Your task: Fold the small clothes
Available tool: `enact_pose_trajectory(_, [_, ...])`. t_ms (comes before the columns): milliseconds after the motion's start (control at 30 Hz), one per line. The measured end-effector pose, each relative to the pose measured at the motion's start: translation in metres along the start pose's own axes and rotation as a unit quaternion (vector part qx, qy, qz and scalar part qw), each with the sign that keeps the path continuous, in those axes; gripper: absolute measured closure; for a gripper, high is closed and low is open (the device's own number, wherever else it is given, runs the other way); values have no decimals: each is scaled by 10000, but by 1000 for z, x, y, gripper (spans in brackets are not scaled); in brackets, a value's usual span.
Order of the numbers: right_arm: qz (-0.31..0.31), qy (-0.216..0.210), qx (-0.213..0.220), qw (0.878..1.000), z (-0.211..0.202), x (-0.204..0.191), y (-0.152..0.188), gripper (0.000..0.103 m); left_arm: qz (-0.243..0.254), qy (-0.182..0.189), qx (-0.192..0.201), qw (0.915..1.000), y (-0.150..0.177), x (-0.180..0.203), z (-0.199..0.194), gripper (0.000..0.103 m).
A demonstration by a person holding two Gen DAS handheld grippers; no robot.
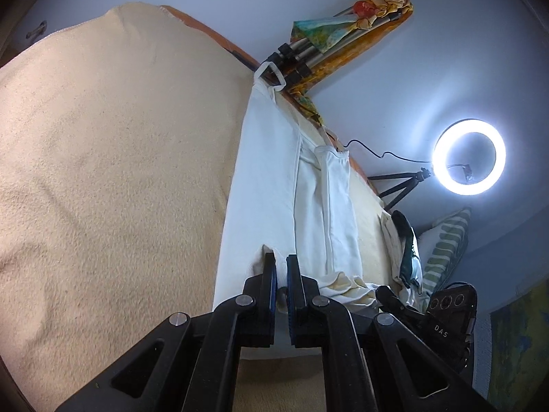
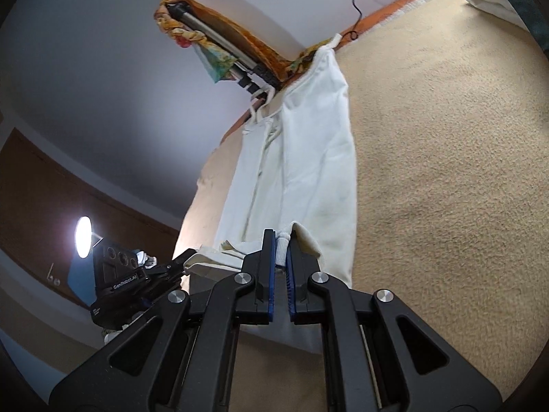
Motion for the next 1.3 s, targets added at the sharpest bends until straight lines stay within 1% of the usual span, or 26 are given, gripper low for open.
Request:
enact_pose_trajectory(33, [28,50,-4,10000,1,3,0,96,42,-19,39,10000,-1,1,1,100])
enact_pose_trajectory(67, [67,98,-5,9999,2,6,0,96,90,-72,95,9999,-2,2,0,95])
enact_pose_trajectory(100, [97,117,6,9999,2,7,-1,96,157,-138,148,9997,-3,3,-1,85])
enact_pose_trajectory(133, [122,127,42,9998,1,8,-2,96,206,-201,218,9993,-5,3,-4,79])
enact_pose_trajectory(167, [136,143,92,9998,-2,9,-4,95,264,-231,316,9989,-6,5,-8,75])
enact_pose_trajectory(200, [126,195,121,9997,-4,10,-5,92,327,-261,376,9984,-7,6,-11,75])
enact_pose_trajectory(267, [68,358,149,9992,-11,10,-9,56,545,-357,500,9966,-8,10,-20,74])
enact_pose_trajectory(300, [15,395,271,9989,-16,9,-11,55,654,-390,553,9956,-8,12,-25,75])
enact_pose_trajectory(333, [-80,424,386,9983,-22,7,-12,55,743,-390,583,9948,-8,13,-28,75])
enact_pose_trajectory(433, [-440,458,450,9970,-31,-5,-11,55,1079,-410,528,9919,-1,21,-30,75])
enact_pose_trajectory(500, [-791,493,412,9948,-30,-17,-5,59,1290,-354,358,9904,7,28,-25,75])
enact_pose_trajectory(567, [-1195,608,272,9906,-23,-29,4,65,1573,-469,190,9862,17,35,-16,75])
enact_pose_trajectory(600, [-1359,676,207,9882,-20,-33,8,67,1690,-531,113,9841,21,37,-12,75])
enact_pose_trajectory(667, [-1751,863,58,9807,-11,-42,18,68,1847,-649,-50,9806,31,39,-5,75])
enact_pose_trajectory(733, [-2179,1081,-81,9699,-1,-52,30,68,1987,-911,-179,9757,39,36,-1,76])
enact_pose_trajectory(800, [-2460,1216,-246,9613,8,-58,41,69,2085,-1108,-276,9713,47,30,0,77])
enact_pose_trajectory(867, [-2620,1290,-432,9554,16,-59,52,69,2100,-1261,-374,9688,55,20,-3,78])
enact_pose_trajectory(933, [-2734,1356,-602,9504,21,-58,62,70,2148,-1277,-435,9673,61,15,-6,78])
enact_pose_trajectory(1000, [-2826,1417,-682,9463,23,-58,68,70,2212,-1339,-420,9651,64,12,-11,78])
enact_pose_trajectory(1067, [-2818,1367,-750,9467,22,-59,68,70,2183,-1379,-431,9651,64,9,-14,78])
enact_pose_trajectory(1167, [-2593,1254,-721,9549,17,-56,61,70,2057,-1423,-285,9678,56,9,-21,78])
enact_pose_trajectory(1233, [-2448,1071,-602,9618,9,-59,51,70,1933,-1394,-101,9711,44,13,-27,76])
enact_pose_trajectory(1300, [-2367,976,-476,9655,1,-63,40,70,1757,-1296,4,9759,26,18,-30,73])
Point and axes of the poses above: each gripper's, at about its wrist camera, not at the fingertips, and z roughly the way its jaws point, x to its right, y to its underside, the point moved 7 cm from there along z, roughly the way its jaws point, and after that the axes turned 4 degrees about y, right-handed, at the moved point
